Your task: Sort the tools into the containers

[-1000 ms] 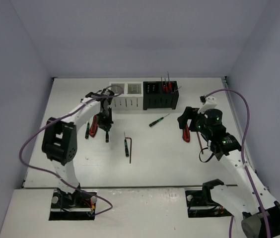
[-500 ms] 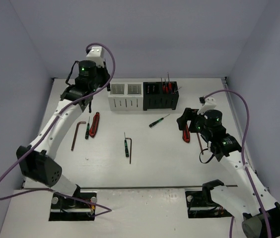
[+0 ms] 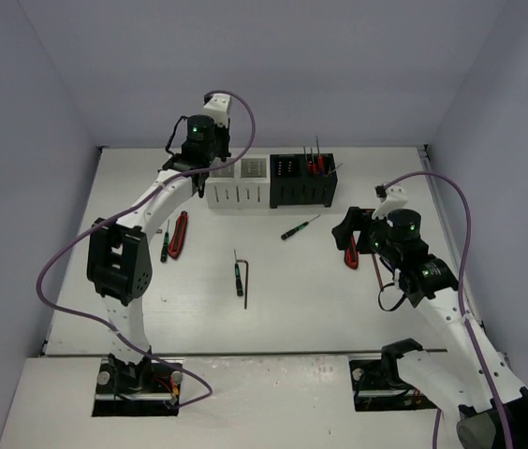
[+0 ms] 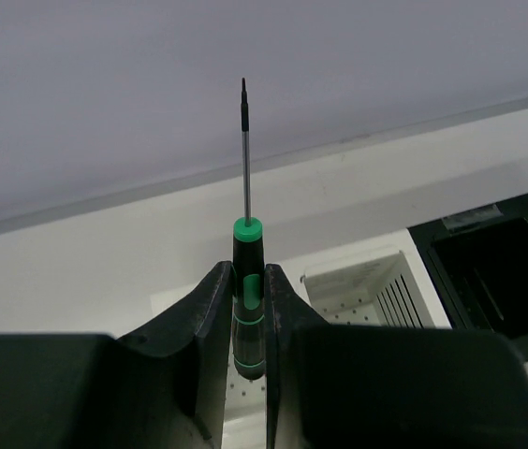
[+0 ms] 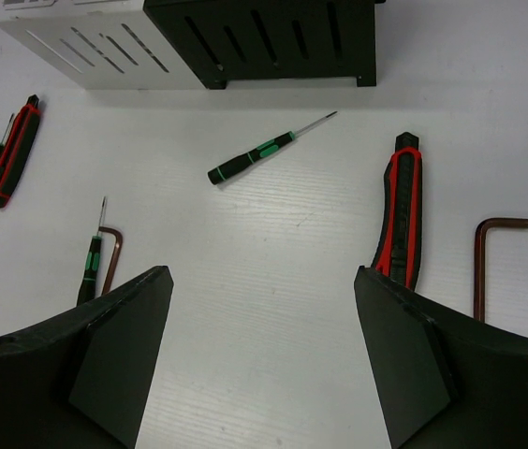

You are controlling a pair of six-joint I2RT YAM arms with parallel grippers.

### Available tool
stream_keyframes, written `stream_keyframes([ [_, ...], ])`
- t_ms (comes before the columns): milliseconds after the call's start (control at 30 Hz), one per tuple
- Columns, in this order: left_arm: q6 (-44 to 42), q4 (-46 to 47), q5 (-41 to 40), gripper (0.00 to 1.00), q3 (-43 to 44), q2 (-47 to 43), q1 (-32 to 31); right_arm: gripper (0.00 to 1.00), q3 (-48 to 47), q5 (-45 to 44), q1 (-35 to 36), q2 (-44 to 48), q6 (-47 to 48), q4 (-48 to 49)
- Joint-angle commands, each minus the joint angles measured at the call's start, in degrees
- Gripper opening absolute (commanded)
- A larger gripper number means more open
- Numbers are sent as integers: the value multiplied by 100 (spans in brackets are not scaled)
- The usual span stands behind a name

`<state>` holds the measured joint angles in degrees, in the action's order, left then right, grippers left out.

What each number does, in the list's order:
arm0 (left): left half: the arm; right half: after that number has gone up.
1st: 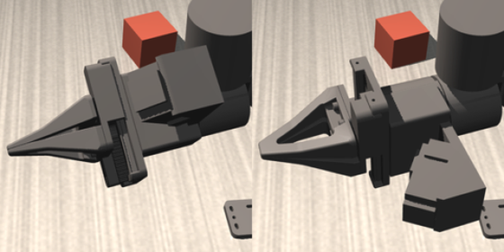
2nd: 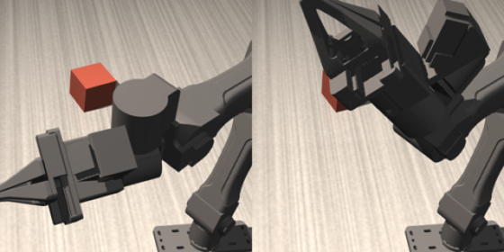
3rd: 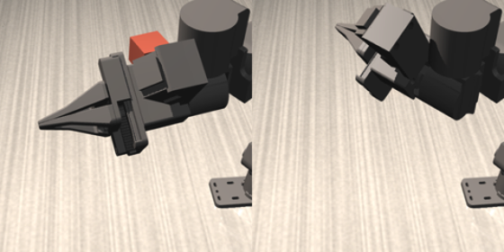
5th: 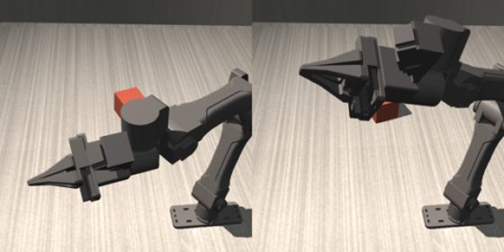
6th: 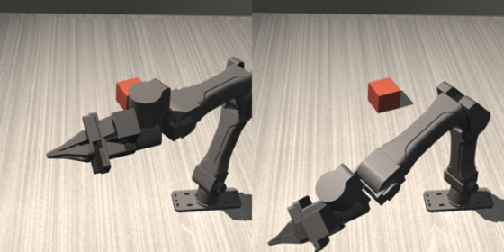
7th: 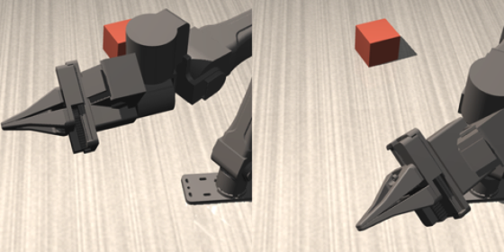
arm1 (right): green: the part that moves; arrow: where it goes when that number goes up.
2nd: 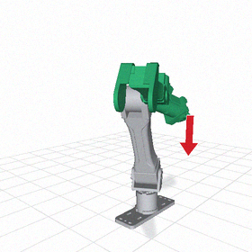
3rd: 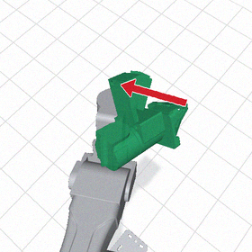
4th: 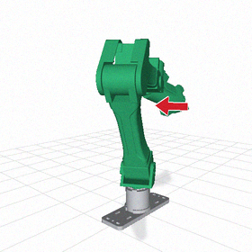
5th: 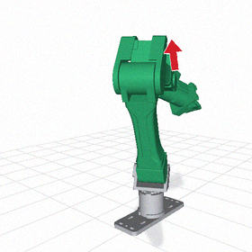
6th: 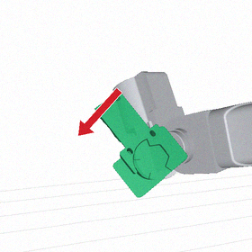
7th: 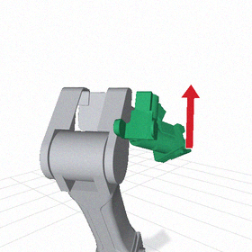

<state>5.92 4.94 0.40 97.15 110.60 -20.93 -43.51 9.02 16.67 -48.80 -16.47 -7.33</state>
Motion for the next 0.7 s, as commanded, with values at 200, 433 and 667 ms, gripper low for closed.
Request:
stream_keyframes([
  [200, 91, 1529, -196, 3, -581, 9, -8, 77, -164, 109, 56, 333, 112, -184],
  [433, 156, 1589, -295, 39, -849, -174, 1, 78, -158, 136, 62, 354, 170, -255],
  [667, 653, 1228, -867, 60, -1293, -1181, -56, 79, -185, 170, 65, 380, 197, -287],
])
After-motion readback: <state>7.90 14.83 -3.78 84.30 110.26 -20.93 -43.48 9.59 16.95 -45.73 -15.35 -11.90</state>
